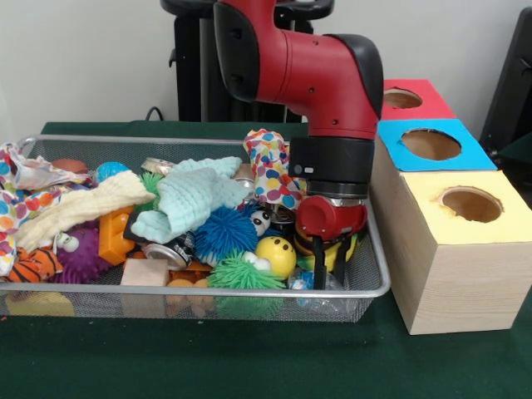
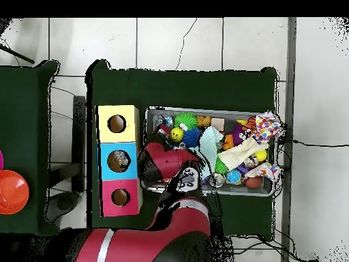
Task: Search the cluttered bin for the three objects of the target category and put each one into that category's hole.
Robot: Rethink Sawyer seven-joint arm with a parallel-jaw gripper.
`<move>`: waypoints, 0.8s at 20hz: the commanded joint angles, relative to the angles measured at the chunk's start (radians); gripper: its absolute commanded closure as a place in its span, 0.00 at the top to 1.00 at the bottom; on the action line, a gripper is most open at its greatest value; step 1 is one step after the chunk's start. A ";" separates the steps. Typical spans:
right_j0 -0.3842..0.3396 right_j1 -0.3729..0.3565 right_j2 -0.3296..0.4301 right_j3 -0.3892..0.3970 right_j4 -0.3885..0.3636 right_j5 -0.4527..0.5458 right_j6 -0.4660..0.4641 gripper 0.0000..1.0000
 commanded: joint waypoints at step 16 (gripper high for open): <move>-0.080 0.077 0.161 0.005 -0.073 0.057 0.191 1.00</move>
